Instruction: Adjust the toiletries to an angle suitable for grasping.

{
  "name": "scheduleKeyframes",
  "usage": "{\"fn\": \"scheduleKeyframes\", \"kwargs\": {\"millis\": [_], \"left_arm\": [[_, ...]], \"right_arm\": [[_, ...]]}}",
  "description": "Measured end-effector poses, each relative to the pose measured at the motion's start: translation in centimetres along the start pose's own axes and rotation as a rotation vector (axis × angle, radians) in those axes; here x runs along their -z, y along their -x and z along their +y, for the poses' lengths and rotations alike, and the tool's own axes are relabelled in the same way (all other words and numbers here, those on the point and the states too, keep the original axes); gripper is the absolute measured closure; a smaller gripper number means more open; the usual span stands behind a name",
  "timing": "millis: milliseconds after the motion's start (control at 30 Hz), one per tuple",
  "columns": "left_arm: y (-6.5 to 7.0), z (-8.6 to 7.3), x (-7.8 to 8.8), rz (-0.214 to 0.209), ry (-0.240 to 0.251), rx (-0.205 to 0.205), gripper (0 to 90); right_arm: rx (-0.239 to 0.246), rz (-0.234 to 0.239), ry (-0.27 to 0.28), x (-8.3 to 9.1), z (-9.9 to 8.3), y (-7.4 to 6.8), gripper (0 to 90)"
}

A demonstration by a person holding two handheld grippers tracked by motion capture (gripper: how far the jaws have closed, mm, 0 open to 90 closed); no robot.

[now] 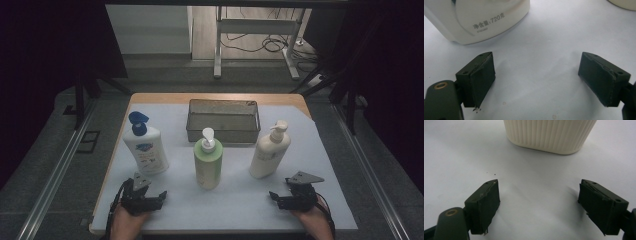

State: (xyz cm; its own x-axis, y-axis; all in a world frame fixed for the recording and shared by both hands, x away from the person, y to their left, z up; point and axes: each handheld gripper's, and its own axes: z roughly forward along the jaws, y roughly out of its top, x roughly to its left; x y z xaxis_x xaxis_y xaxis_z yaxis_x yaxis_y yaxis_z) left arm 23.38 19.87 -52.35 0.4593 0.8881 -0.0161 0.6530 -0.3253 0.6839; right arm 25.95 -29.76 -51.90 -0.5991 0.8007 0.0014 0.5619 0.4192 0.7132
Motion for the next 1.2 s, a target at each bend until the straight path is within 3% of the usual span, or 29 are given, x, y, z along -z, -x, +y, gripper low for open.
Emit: {"fn": "scheduleKeyframes", "kwargs": {"millis": [967,1200], "left_arm": [[-0.12,0.03,-0.06,-0.008,-0.001,0.005,13.4],[-0.12,0.03,-0.06,-0.008,-0.001,0.005,13.4]], "right_arm": [[0.003,0.022,-0.01,-0.04,0.12,0.03,13.5],[-0.025,0.039,-0.013,0.11,0.24,0.28,14.2]]}}
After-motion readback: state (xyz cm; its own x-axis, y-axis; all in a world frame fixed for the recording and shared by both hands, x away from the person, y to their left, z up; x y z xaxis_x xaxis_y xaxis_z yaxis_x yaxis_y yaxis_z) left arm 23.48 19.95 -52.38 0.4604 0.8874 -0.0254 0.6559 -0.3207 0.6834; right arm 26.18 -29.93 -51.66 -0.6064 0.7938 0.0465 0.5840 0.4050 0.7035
